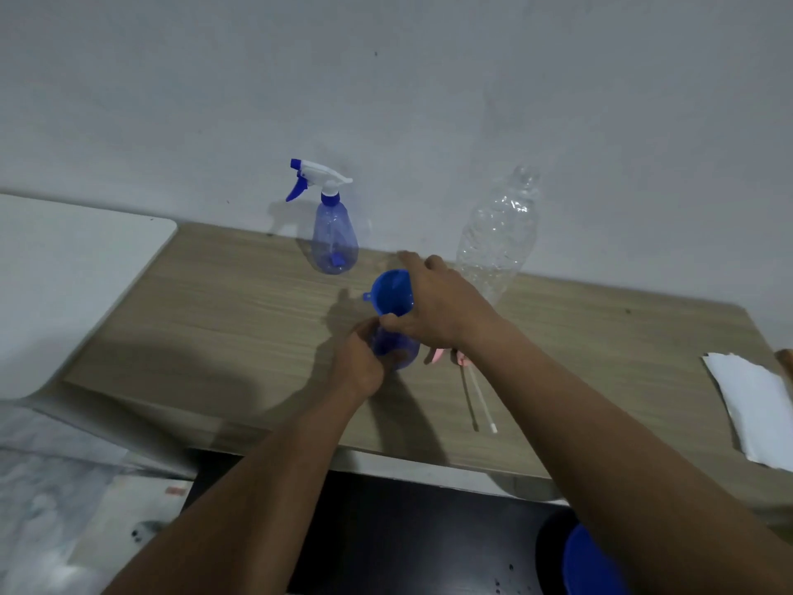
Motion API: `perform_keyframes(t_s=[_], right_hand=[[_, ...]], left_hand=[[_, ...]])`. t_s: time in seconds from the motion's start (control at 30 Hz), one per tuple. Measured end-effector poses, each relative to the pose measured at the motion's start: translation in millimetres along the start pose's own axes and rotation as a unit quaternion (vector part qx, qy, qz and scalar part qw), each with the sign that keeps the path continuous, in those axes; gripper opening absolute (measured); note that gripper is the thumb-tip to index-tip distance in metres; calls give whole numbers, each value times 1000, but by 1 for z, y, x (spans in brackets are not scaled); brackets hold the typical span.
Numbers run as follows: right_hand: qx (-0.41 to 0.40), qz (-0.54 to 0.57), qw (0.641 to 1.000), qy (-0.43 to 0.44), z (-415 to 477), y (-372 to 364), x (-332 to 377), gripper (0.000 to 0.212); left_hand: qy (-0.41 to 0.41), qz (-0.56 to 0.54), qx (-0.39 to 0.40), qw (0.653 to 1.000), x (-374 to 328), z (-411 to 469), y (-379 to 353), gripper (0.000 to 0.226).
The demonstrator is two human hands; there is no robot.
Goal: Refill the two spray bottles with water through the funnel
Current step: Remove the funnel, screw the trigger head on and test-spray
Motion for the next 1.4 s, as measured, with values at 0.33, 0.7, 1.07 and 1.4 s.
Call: perform_keyframes(t_s=[0.33,0.7,1.07,1.4], right_hand=[[83,-33,996,20,12,8,4,76],[44,104,993,-29,28,49,-6,62],[-48,287,952,-100,56,-24,-28,65],[-5,200,968,-149,75,-100,-54,69]], left_hand=[[3,-27,21,999,5,-1,2,46],[-38,-6,-1,999,11,-2,16,48],[-64,-26,-3,998,24,-4,31,41],[-81,-52,2,995,26,-2,34,51]])
Point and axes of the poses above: each hand's wrist, its own z-axis towards the middle knuckle, its own y-axis out of the back of the hand, x = y × z, the point moved 1 cm from there along z, towards the middle knuckle, and after that the axes turned 1 degree about y, right-handed, at the moved point
